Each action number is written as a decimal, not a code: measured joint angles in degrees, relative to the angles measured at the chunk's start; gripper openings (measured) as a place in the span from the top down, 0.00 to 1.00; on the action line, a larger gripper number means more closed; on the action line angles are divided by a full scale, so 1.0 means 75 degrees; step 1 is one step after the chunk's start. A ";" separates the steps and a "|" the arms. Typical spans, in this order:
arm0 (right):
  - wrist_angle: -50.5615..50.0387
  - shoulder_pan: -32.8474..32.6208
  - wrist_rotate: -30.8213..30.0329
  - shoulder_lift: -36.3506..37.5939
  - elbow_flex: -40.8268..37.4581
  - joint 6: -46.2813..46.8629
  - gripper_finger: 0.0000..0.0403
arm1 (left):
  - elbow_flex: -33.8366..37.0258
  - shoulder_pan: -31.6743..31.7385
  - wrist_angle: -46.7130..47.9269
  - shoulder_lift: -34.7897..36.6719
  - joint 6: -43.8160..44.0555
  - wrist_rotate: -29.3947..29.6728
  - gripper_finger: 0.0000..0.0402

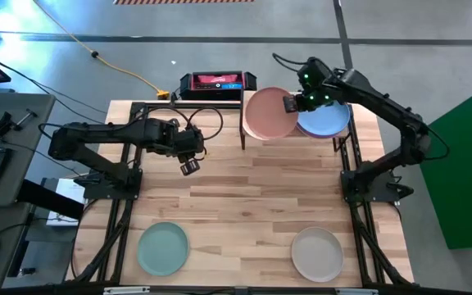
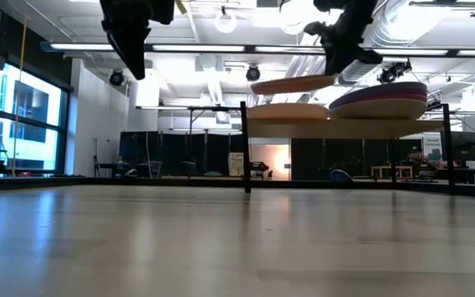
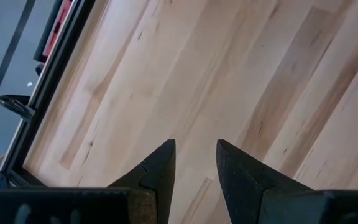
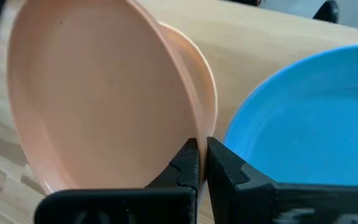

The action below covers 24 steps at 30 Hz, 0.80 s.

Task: Place and stack plates onto a shelf
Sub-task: Stack the brown plate on top of the light orange plate on the shelf

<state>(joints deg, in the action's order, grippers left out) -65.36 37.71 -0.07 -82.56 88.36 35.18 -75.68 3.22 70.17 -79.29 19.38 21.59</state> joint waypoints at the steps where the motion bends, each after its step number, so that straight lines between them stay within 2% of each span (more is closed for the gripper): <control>1: 0.0005 0.0003 0.0030 -0.0073 0.0000 -0.0068 1.00 | 0.0000 0.0028 -0.0003 0.0000 0.0000 -0.0003 0.74; 10: 0.0264 0.0006 0.0045 -0.0638 0.0000 -0.0180 1.00 | 0.0000 0.0179 -0.0006 0.0000 -0.0003 -0.0006 0.74; 24: 0.0449 0.0032 0.0044 -0.0808 -0.0003 -0.0158 1.00 | 0.0000 0.0176 -0.0003 0.0003 -0.0003 -0.0003 0.74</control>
<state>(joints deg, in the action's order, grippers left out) -61.99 37.95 0.26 -88.62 88.33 34.00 -75.68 4.54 70.15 -79.26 19.35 21.56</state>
